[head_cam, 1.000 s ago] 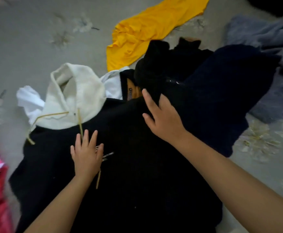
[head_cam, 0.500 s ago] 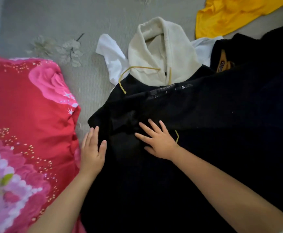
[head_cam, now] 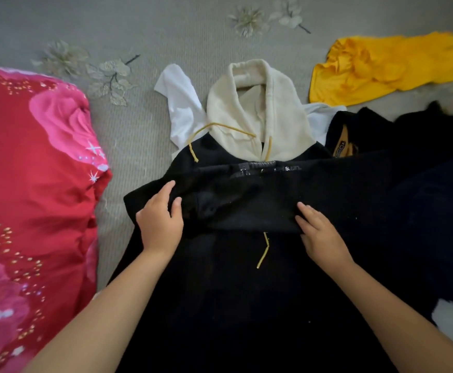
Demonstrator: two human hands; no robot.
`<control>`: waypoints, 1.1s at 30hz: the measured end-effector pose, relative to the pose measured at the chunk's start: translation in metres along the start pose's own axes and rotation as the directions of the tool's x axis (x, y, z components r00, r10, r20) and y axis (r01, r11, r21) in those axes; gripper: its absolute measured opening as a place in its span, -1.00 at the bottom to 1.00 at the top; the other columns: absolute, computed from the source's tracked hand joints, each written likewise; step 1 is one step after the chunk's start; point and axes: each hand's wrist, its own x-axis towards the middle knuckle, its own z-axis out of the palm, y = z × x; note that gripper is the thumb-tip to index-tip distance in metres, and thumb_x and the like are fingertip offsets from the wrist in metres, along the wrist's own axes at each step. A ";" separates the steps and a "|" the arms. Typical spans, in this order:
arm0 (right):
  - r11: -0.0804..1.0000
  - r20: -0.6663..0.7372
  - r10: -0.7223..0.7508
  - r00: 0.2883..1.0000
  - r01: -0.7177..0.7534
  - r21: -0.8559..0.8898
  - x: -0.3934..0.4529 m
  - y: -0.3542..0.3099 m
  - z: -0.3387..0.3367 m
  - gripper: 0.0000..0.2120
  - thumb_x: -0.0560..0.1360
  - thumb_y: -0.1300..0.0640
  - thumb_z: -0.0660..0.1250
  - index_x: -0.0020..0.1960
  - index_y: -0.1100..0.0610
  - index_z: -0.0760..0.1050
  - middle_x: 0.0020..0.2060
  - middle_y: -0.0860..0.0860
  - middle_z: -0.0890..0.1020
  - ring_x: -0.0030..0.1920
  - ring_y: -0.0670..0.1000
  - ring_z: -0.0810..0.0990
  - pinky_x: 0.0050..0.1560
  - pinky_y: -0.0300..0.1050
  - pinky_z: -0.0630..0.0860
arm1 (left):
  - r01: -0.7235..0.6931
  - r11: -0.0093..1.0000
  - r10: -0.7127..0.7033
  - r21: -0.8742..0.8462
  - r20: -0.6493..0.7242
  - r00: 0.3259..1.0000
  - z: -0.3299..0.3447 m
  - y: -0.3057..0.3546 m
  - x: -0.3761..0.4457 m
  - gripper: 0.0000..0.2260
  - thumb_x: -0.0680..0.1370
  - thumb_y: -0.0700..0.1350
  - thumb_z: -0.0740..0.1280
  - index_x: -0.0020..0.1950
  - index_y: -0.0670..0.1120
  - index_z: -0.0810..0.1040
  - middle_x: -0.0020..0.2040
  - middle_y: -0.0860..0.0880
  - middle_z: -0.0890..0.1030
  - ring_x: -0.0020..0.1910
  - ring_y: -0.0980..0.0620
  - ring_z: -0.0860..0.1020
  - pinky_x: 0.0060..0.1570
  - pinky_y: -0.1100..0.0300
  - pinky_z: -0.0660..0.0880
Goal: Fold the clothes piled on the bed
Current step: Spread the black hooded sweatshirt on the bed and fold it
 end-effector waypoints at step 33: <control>0.826 0.413 -0.529 0.741 0.562 0.049 0.044 -0.176 -0.010 -0.17 0.31 -0.40 -0.34 0.50 -0.07 -0.11 0.50 0.04 -0.18 0.48 0.14 -0.25 0.39 0.28 -0.19 | 0.587 0.793 -0.609 -0.165 -0.199 0.768 -0.066 -0.107 -0.179 -0.66 0.56 -0.14 0.26 0.30 -0.21 0.45 0.23 -0.18 0.54 0.23 -0.12 0.48 0.17 0.21 0.30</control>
